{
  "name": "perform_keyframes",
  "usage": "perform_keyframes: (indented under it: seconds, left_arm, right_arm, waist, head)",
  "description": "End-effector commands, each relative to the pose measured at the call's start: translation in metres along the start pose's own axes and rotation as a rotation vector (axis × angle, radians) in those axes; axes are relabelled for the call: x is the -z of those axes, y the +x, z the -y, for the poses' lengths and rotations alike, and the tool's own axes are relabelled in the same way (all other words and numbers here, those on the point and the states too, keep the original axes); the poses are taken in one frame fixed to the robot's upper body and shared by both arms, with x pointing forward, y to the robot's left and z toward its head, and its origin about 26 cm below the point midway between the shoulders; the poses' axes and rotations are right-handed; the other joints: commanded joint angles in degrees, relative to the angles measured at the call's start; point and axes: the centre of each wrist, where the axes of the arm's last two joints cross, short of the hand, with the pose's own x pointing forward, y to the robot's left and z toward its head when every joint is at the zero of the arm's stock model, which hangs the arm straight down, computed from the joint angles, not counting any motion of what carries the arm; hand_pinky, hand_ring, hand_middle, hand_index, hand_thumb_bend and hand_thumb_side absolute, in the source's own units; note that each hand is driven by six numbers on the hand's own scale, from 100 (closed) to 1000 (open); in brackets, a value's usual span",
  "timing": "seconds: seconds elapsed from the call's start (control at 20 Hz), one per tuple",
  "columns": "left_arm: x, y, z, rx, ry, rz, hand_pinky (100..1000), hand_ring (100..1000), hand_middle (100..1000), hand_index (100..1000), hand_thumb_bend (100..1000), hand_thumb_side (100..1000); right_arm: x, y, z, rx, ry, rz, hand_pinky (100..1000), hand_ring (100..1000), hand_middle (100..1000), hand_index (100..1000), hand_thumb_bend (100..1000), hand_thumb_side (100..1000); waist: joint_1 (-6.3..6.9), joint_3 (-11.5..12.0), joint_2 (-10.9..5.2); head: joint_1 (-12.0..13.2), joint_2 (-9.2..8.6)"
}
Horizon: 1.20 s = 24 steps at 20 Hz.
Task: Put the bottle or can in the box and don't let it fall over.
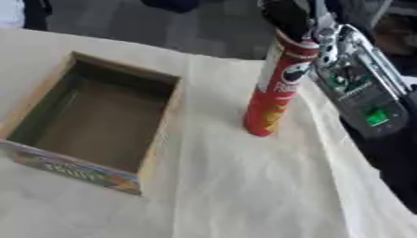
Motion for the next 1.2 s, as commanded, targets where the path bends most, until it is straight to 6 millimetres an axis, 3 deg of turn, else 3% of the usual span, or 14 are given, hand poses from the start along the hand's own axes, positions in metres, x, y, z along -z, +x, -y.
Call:
perform_keyframes:
  seconds: [0.05, 0.3, 1.2]
  left_arm:
    - [0.002, 0.008, -0.002, 0.028, -0.02, 0.013, 508, 803, 723, 837, 100, 679]
    - [0.002, 0.008, -0.002, 0.029, -0.022, 0.011, 509, 804, 725, 837, 100, 680]
    - [0.003, 0.008, -0.001, 0.029, -0.028, 0.017, 511, 805, 726, 837, 100, 678]
  right_arm:
    - [0.002, -0.001, 0.019, -0.03, -0.051, 0.003, 712, 960, 979, 939, 100, 816]
    - [0.006, -0.009, 0.021, -0.064, -0.06, -0.031, 775, 1000, 1000, 956, 100, 840]
    - [0.012, -0.029, 0.015, -0.09, -0.004, -0.127, 771, 992, 1000, 954, 100, 889]
  waist:
    - [0.41, -0.2, -1.05]
    - [0.36, -0.1, -0.94]
    - [0.42, 0.2, -0.64]
  head:
    - [0.1, -0.23]
    - [-0.3, -0.85]
    - [-1.3, -2.23]
